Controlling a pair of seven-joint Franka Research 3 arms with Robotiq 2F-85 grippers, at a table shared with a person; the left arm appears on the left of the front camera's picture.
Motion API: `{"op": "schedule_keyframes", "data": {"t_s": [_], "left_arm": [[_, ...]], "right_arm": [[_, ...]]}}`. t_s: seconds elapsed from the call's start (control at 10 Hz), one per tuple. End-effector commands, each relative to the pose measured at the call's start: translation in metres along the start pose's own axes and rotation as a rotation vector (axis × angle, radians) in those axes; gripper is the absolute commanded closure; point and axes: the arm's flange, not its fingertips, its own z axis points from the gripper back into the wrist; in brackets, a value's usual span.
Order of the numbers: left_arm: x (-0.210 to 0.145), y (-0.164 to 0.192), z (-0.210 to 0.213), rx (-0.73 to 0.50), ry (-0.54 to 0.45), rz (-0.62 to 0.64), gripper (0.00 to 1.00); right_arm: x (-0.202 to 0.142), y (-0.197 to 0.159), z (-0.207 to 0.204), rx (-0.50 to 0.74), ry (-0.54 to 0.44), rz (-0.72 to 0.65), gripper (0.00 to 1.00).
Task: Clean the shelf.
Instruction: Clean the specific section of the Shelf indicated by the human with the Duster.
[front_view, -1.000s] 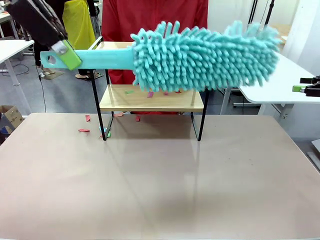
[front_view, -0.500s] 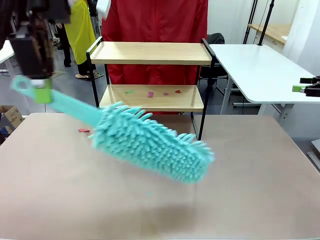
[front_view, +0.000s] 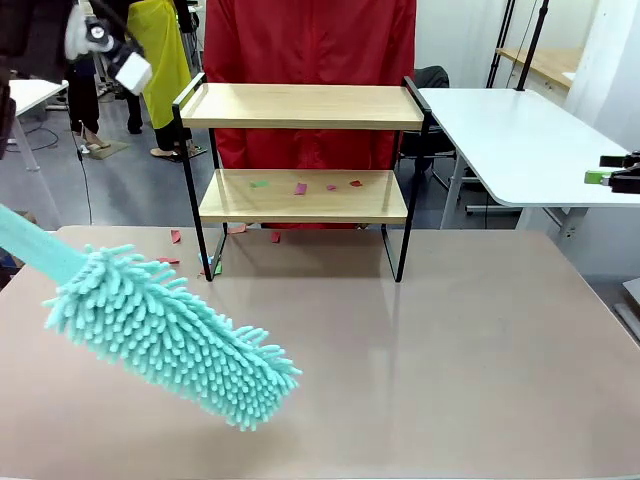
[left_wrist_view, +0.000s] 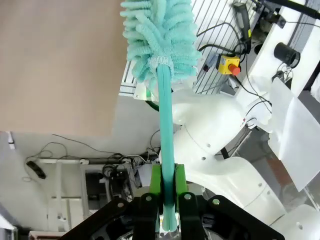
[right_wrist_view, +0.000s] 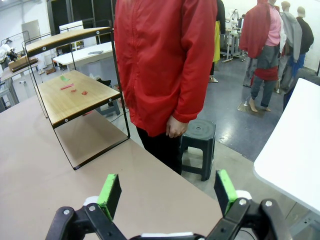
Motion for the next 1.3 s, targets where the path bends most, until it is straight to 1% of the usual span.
{"op": "schedule_keyframes", "data": {"t_s": [0.0,0.2,0.3,0.4,1.2], "left_arm": [[-0.031,0.008,-0.006,-0.013,-0.001,-0.014,0.87],[-0.043,0.023,-0.017,0.002,-0.064,-0.01,0.87],[-0.039,0.037,-0.024,0.027,-0.126,-0.003,0.87],[-0.034,0.021,-0.01,-0.026,-0.033,0.011,0.87],[-0.034,0.021,-0.01,-0.026,-0.033,0.011,0.87]], "right_arm": [[0.005,0.003,-0.002,-0.015,0.015,-0.01,0.0],[0.005,0.003,-0.002,-0.015,0.015,-0.01,0.0],[0.005,0.003,-0.002,-0.015,0.015,-0.01,0.0],[0.005,0.003,-0.002,-0.015,0.015,-0.01,0.0],[0.005,0.003,-0.002,-0.015,0.015,-0.01,0.0]]}}
